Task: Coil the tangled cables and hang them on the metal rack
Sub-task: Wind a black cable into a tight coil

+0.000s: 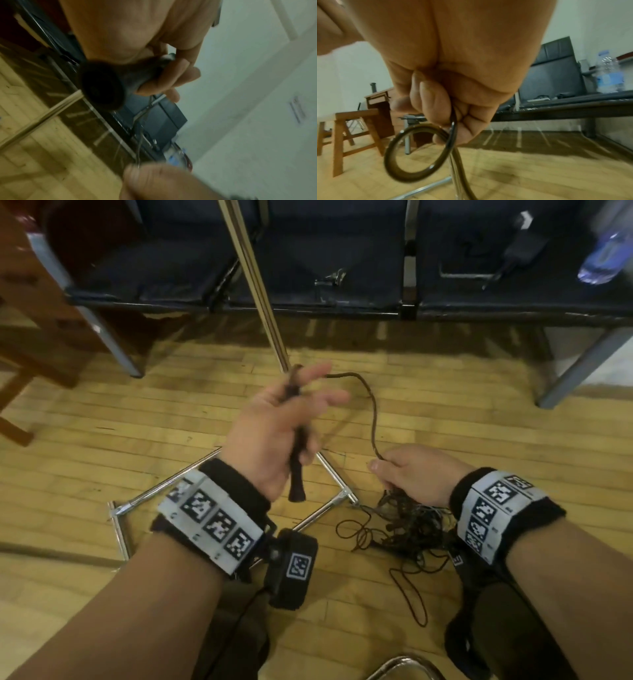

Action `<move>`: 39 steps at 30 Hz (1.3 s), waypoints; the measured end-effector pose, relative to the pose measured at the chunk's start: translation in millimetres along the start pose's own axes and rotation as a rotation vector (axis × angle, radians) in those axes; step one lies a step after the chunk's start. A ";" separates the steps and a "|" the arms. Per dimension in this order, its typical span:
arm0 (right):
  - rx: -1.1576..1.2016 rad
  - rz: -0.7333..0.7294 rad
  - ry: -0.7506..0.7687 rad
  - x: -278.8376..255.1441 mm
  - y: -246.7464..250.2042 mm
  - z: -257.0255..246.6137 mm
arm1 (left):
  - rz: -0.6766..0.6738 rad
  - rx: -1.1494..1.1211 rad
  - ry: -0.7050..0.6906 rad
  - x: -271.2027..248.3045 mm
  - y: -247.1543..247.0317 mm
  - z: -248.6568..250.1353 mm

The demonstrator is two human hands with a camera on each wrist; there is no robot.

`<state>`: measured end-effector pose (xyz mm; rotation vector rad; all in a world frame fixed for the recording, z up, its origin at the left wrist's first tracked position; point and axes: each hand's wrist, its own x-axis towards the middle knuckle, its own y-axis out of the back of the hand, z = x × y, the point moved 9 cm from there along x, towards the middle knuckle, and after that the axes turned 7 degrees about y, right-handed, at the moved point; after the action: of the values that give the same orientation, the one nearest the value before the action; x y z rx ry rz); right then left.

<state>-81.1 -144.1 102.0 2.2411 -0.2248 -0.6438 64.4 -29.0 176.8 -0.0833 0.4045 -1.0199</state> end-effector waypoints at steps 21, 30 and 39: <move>0.136 -0.004 0.092 24.9 1.1 -18.0 | 0.204 0.216 0.033 4.2 62.7 -8.1; -0.056 -0.068 -0.077 25.2 -7.8 4.2 | 0.692 0.721 0.103 -14.0 137.4 10.2; 0.368 -0.011 0.194 30.8 -7.0 -76.1 | -0.124 0.917 0.019 -5.6 21.4 -38.6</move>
<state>-15.8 -101.4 128.6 2.6410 -0.2486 -0.4098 65.1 -8.4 137.3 0.7308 -0.0808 -1.2462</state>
